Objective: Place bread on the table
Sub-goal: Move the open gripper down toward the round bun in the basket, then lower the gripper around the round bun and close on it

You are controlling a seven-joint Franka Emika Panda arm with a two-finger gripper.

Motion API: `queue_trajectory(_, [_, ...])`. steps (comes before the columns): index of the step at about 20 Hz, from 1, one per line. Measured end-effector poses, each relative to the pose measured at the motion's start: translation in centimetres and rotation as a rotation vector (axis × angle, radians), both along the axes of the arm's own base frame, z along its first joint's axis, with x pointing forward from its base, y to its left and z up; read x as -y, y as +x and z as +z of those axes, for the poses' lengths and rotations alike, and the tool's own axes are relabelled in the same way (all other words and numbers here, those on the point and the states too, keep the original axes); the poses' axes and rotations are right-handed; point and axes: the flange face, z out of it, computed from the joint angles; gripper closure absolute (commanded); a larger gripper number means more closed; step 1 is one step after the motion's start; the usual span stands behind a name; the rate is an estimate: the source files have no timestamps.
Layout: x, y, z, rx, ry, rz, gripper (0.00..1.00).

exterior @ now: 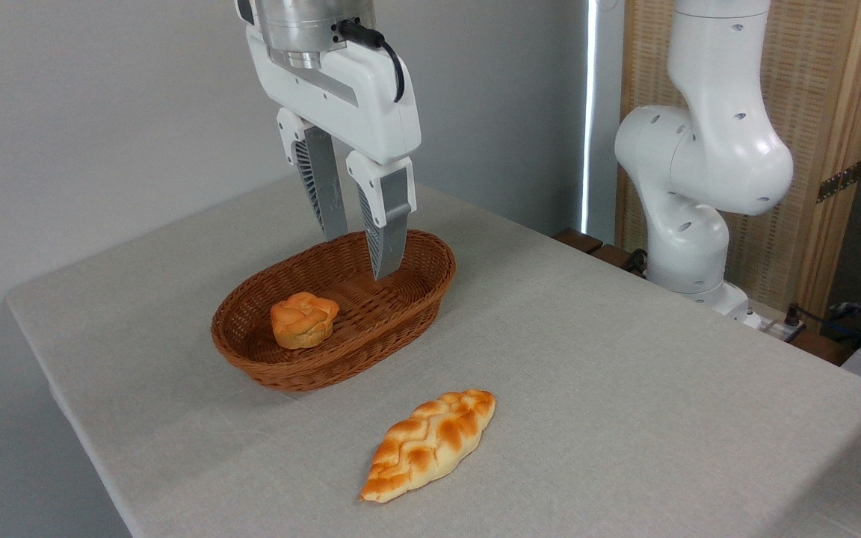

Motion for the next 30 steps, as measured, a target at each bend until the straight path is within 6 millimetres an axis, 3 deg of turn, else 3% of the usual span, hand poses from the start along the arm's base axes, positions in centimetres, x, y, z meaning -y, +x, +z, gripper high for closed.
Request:
queue_trajectory(7, [-1.4,0.0,0.0,0.000,-0.002,0.026,0.00])
queue_trajectory(15, [-0.4,0.2,-0.4,-0.008,-0.007,0.009,0.00])
queue_trajectory(21, [4.8,0.9,-3.1,-0.061,-0.002,-0.075,0.00])
queue_trajectory(30, [13.4,2.1,-9.8,-0.177,0.007,-0.188,0.00])
